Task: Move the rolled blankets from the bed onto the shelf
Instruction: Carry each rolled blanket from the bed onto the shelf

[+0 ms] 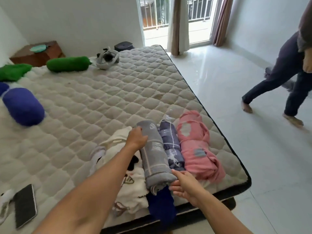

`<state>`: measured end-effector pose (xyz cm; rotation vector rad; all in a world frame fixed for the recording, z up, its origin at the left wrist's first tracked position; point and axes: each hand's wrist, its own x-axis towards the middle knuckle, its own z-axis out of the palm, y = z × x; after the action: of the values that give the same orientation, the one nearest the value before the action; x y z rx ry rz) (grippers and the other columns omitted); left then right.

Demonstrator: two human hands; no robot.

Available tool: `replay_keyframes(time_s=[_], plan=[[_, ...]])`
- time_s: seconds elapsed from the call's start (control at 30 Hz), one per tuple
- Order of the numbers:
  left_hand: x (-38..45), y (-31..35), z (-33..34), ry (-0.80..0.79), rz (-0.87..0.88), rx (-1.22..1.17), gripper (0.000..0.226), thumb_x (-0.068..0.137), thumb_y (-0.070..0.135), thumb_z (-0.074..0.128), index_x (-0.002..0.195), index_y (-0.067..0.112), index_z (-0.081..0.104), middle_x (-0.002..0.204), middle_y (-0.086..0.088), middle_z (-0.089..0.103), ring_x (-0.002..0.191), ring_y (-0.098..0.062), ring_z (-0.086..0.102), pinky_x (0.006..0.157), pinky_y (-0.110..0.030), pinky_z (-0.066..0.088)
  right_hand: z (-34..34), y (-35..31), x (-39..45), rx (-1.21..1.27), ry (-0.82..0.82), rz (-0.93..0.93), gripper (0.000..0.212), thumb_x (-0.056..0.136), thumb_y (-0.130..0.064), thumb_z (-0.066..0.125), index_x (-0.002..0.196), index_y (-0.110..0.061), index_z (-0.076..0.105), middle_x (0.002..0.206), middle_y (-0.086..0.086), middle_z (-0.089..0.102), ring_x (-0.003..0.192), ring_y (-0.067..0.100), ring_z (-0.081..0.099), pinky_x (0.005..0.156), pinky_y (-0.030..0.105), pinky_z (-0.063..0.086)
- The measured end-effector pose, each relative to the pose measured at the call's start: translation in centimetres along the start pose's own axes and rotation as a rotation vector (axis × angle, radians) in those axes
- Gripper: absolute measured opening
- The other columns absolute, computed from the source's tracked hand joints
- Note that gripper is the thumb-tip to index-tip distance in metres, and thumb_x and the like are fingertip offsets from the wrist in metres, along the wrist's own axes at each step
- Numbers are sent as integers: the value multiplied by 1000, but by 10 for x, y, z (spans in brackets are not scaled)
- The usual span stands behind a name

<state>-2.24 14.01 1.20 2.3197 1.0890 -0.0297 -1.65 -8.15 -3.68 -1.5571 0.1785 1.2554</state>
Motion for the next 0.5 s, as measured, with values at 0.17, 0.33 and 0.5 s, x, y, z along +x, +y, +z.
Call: replay_keyframes(time_s=[0.17, 0.33, 0.5], plan=[[58, -12, -3, -112, -13, 1, 66, 86, 27, 63, 143, 3, 36, 146, -17, 45, 133, -31, 45, 106, -32, 37, 21, -2, 22, 62, 55, 103, 61, 90, -38, 58, 141, -12, 34, 112, 12, 61, 87, 25, 66, 71, 34, 53], [96, -24, 3, -195, 15, 30, 83, 86, 37, 64, 150, 7, 22, 154, -15, 34, 140, -30, 37, 111, -36, 33, 19, 2, 32, 202, 94, 146, 56, 86, -28, 66, 134, -14, 41, 122, 13, 58, 100, 29, 63, 68, 33, 53], [115, -25, 6, -226, 33, 91, 67, 84, 43, 64, 136, 5, 45, 139, -18, 52, 126, -33, 50, 100, -38, 41, 23, -1, 31, 209, 115, 139, 34, 87, -20, 65, 117, -10, 52, 109, 11, 62, 99, 27, 63, 70, 32, 52]])
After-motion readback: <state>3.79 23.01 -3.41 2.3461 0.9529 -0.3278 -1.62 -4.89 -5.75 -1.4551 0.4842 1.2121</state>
